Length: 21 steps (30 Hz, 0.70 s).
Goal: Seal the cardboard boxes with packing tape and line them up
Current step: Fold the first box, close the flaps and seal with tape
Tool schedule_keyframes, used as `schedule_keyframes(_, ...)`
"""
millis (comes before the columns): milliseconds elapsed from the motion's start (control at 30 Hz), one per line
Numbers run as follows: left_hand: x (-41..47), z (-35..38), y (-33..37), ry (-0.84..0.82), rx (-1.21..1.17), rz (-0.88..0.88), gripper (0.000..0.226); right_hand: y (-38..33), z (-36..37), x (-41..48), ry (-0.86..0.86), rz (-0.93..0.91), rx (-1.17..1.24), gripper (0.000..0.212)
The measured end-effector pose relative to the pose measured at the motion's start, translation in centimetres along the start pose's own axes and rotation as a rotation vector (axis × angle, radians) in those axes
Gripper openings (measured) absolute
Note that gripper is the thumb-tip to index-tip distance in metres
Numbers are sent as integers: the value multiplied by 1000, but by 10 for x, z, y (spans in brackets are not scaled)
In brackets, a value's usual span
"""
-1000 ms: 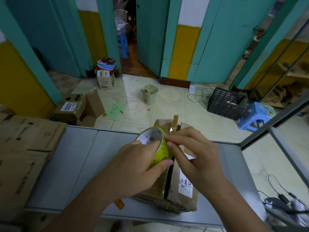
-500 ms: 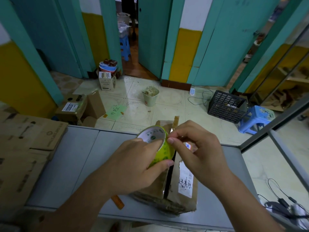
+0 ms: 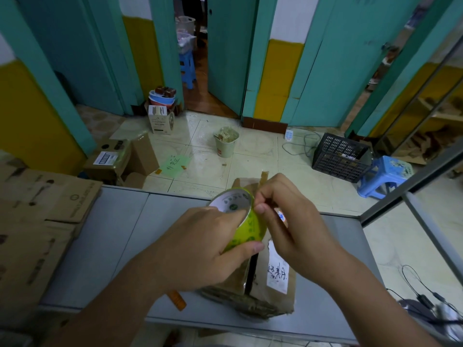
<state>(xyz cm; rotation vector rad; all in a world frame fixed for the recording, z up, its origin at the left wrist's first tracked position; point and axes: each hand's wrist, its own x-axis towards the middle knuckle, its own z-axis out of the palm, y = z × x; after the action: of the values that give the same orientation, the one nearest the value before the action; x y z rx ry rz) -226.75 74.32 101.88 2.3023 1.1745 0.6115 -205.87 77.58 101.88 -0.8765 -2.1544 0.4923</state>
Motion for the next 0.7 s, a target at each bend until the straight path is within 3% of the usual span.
schedule_keyframes(133,-1,1,1,32,-203,-41,16,2,3,-4,78,-22,-30,9)
schedule_keyframes(300,1,-3,1,29,-341,-54,16,4,13,-9,286,-64,-70,24)
schedule_keyframes(533,-4,-1,0,12,-424,-97,26,-1,7,-10,303,-157,-119,19)
schedule_keyframes(700,-5,-5,4,38,-361,-72,19,-12,0,-2,269,-86,-5,17)
